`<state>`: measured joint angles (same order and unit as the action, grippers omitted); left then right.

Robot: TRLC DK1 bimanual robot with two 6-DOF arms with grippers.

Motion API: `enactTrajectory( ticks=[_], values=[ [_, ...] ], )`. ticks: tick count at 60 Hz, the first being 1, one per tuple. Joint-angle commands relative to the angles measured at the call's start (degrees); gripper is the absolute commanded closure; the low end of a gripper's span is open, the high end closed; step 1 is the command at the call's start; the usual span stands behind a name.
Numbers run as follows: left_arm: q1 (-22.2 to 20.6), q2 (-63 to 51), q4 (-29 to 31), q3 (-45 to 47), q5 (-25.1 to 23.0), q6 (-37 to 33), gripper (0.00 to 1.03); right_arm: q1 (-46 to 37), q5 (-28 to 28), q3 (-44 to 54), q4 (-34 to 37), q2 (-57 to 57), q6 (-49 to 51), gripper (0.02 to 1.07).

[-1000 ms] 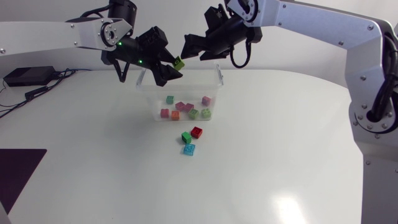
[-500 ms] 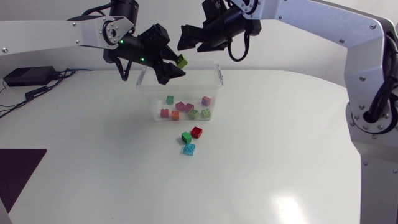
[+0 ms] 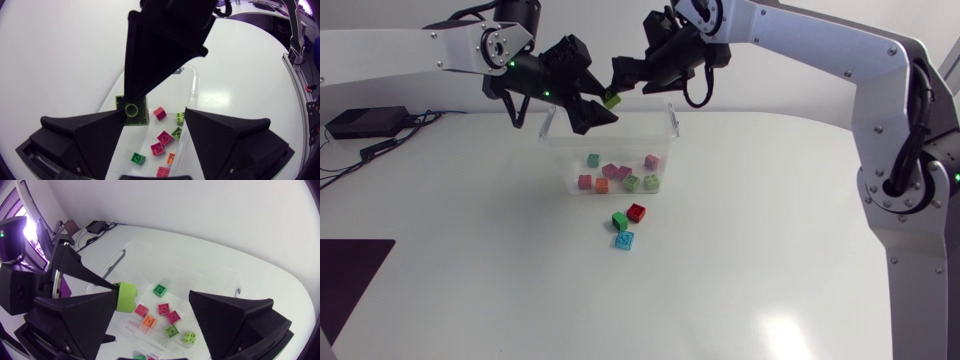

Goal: Place the duplo bricks in the container

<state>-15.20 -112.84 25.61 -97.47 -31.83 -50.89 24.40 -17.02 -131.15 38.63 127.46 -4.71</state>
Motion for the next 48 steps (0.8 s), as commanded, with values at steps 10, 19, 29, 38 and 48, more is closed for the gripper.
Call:
enactTrajectory(
  ticks=[10,19,29,38,48],
  values=[
    [2.28,3.94,1.38,-2.11,-1.56,0.62,0.10,0.73,3.57,0.02,0.13,1.48,2.07,0.06],
    [2.98,5.61,2.17,-1.58,-1.92,0.53,0.06,1.26,3.66,3.18,-1.89,-1.78,2.25,0.06],
    [2.55,14.05,2.61,7.82,-4.82,-0.61,0.06,1.61,3.66,18.65,-8.22,-14.78,5.06,0.06],
    [-0.09,19.15,3.49,24.26,-4.38,-8.17,0.06,1.61,3.13,38.78,-12.79,-28.58,8.67,0.06],
    [-1.85,18.00,3.40,31.47,-2.79,-11.16,0.06,1.61,2.16,50.03,-14.11,-35.09,11.30,0.06]
  ],
)
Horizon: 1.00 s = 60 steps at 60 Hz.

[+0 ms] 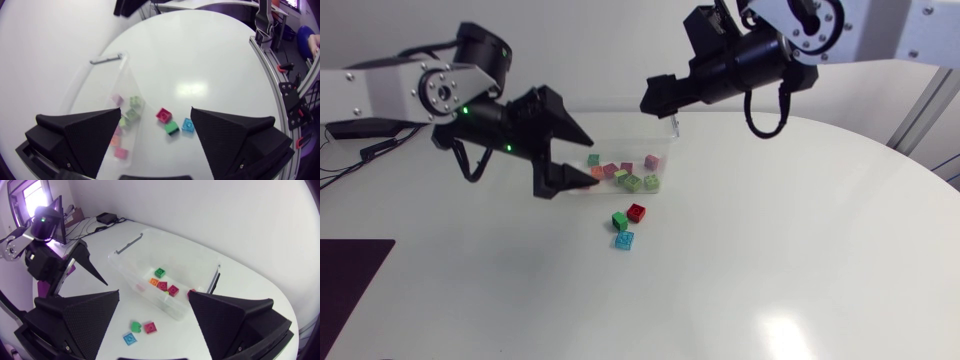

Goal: Place the duplo bricks in the container

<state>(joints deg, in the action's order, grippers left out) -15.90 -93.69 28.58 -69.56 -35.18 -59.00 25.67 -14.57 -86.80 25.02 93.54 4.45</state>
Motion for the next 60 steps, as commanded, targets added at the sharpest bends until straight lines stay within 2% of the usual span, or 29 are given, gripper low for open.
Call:
enactTrajectory(
  ticks=[1,25,42,60],
  values=[
    [-1.59,-1.41,0.43,4.08,0.81,-3.31,0.06,0.26,-0.29,6.56,-0.58,-1.52,2.32,0.06],
    [-8.97,-13.10,-2.12,5.75,6.97,-7.27,0.06,-0.62,-1.78,16.49,-3.39,-2.39,3.99,0.06],
    [-13.10,-18.63,0.07,1.80,8.55,-8.32,0.06,-2.56,-3.54,18.95,-3.57,-3.10,4.78,0.06],
    [-12.40,-26.28,6.14,-7.61,10.31,-9.73,0.07,-4.05,-5.12,20.54,-4.01,-4.15,5.31,0.06]
  ],
)
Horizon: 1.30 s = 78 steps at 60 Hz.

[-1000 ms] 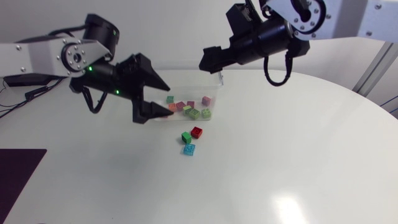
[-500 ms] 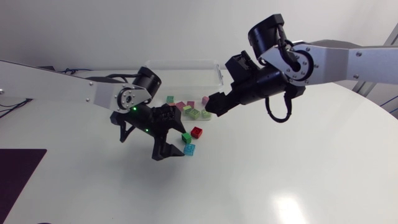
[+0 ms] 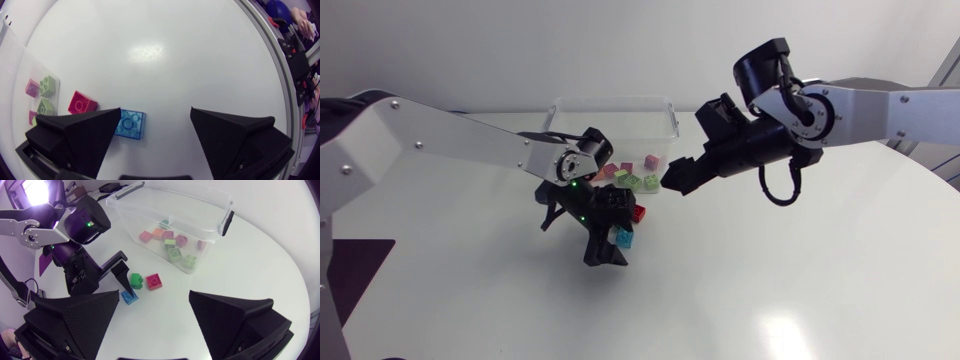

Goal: Place the duplo bricks in the container

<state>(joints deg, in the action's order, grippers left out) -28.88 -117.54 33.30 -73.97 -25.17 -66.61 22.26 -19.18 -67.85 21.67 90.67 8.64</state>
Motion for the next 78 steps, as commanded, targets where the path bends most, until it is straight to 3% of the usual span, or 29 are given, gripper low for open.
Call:
enactTrajectory(
  ticks=[1,27,41,57,78],
  values=[
    [0.76,-2.61,1.59,-3.63,0.38,-2.21,0.07,-0.73,-0.60,1.67,-0.67,-1.29,1.11,0.06],
    [1.02,-4.81,3.53,-5.30,1.44,-2.91,0.08,-1.17,-1.04,1.50,-0.84,-1.29,1.20,0.06],
    [0.67,0.38,9.50,1.03,1.70,-6.69,0.09,-1.26,-1.04,1.50,-0.84,-1.38,1.38,0.06],
    [3.31,3.54,8.10,-0.38,0.82,-5.37,0.09,-0.55,-1.04,0.62,-0.75,-1.11,1.20,0.06],
    [2.34,-1.82,6.87,-4.42,0.91,-5.29,0.09,-0.46,-1.04,0.71,-0.58,-1.29,1.11,0.06]
  ],
)
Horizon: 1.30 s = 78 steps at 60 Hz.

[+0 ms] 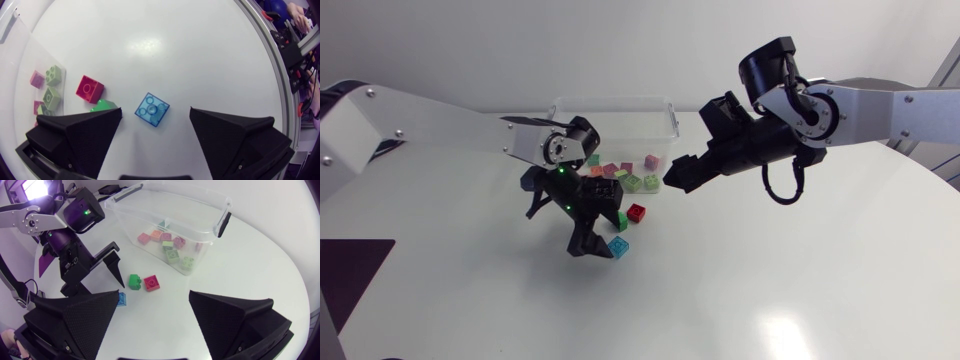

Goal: Place the duplo bricks in the container

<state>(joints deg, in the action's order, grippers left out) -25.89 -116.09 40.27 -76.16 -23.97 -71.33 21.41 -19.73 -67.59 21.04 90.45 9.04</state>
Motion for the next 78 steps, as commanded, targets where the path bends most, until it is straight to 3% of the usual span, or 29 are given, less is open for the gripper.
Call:
enactTrajectory(
  ticks=[1,20,25,29,34,63,78],
  values=[
    [-0.74,-3.88,-0.11,-2.50,-0.20,-0.65,0.09,0.39,-0.49,0.44,0.06,-0.98,0.72,0.06],
    [-2.24,-6.43,0.16,-2.24,0.59,-0.92,0.09,0.04,-0.49,1.15,0.06,-1.42,1.07,0.06],
    [-2.32,-6.43,0.16,-1.62,0.59,-1.09,0.15,0.04,-0.58,1.24,-0.03,-1.51,1.07,0.06],
    [-2.41,-6.60,0.16,-1.18,0.76,-1.00,0.35,0.04,-0.58,1.41,-0.12,-1.42,0.98,0.06],
    [-2.50,-6.51,0.07,-0.66,1.64,-0.92,0.74,0.30,-0.58,1.41,-0.30,-1.33,0.98,0.06],
    [1.10,3.68,2.71,4.97,2.70,-2.06,0.77,2.41,-0.31,2.38,-1.88,0.69,0.19,0.06],
    [7.43,17.13,7.63,-1.53,-2.58,-1.53,0.77,4.34,0.13,3.08,-1.88,2.62,0.45,0.07]
  ],
)
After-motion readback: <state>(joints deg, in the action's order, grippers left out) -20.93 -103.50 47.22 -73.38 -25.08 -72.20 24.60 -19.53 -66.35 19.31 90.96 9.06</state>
